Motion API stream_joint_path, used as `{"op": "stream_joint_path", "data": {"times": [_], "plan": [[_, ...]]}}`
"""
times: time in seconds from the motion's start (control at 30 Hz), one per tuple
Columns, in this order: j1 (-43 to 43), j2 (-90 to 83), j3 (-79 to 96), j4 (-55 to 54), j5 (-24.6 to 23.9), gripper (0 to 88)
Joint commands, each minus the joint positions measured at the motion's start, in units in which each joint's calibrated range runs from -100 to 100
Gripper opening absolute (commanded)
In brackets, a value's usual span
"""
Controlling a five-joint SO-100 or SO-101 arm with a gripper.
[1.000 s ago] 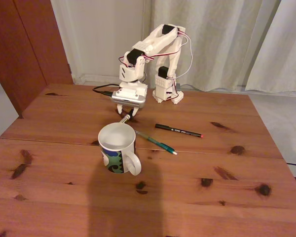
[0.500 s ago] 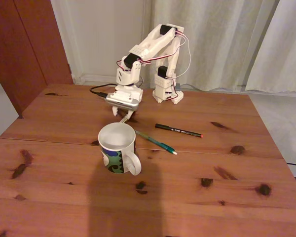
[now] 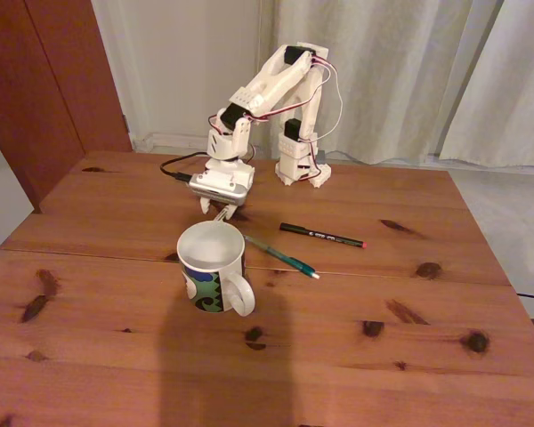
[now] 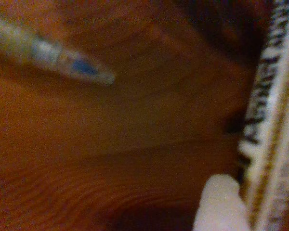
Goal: Clean up the desk and place the pens and markers into the cup
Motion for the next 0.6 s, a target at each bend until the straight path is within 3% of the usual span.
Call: {"op": "stream_joint_path", "data": {"times": [0.0, 0.2, 0.33, 0.57], "plan": [[0.3, -0.8, 1.9, -0.8, 1.3, 19.8], [0.3, -0.9, 4.4, -0.8, 2.5, 17.3], [0.3, -0.9, 4.6, -0.8, 2.5, 1.0], [0.4, -1.6, 1.6, -0.8, 2.5, 0.8]]}}
